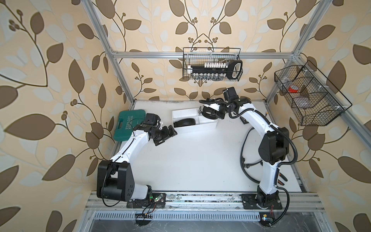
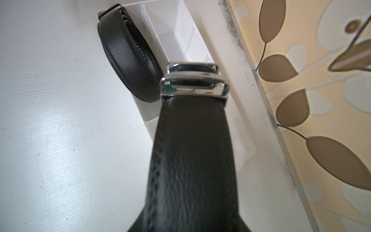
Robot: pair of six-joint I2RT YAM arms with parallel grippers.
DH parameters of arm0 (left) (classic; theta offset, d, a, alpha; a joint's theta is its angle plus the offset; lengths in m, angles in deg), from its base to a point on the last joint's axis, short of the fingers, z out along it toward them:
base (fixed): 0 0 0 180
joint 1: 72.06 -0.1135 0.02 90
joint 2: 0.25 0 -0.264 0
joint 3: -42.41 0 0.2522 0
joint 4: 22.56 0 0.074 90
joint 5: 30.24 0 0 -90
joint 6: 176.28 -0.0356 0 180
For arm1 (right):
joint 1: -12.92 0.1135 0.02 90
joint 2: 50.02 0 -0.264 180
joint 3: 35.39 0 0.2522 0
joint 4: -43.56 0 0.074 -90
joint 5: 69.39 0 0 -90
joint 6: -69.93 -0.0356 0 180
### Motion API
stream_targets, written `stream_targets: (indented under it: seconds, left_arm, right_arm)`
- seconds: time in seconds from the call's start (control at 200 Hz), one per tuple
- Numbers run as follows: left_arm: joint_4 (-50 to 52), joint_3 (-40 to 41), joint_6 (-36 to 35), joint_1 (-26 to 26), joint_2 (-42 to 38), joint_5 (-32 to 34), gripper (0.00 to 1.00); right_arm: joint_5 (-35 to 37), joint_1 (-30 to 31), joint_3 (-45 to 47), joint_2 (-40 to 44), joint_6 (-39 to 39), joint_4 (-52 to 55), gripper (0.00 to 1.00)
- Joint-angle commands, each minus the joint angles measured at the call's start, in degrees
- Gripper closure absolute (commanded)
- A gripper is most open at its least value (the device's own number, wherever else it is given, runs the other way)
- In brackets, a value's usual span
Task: Place the belts into the storage roll
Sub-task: Adjust the container at the center of the board.
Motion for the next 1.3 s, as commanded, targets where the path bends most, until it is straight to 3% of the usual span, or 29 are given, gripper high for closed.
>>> stream_targets:
  seconds: [0.0,0.365,0.61,0.72,0.94,1.295]
  left_arm:
    - [1.0,-2.7,-1.6,-0.5,0.3,-2.2,0.01]
    - [0.0,-1.6,-1.8,-2.4,0.2,-2.6,0.01]
    - [-0.9,-1.6,-1.5,-3.6,1.1,-4.7,0.01]
    - [-1.1,-1.6,-1.3,-4.3,1.3,-5.5,0.01]
    - [-1.5,-1.4,-1.2,-5.0,1.5,-6.5,0.01]
    - [-2.0,-1.3,-0.8,-5.4,1.7,-7.4,0.01]
  right_arm:
    - [-5.0,-0.8,-0.3,-2.2,3.5,0.0,0.76]
    - [-7.2,-1.2,1.7,-4.1,3.7,1.0,0.80]
    - [-13.3,-0.6,5.2,-2.0,-3.3,2.4,0.86]
    - [-11.7,1.5,7.2,-1.6,-3.9,3.7,0.87]
    - [-17.2,2.2,14.8,4.4,-9.0,-5.1,0.87]
    - [-16.7,1.6,15.9,8.0,-11.3,-9.9,0.86]
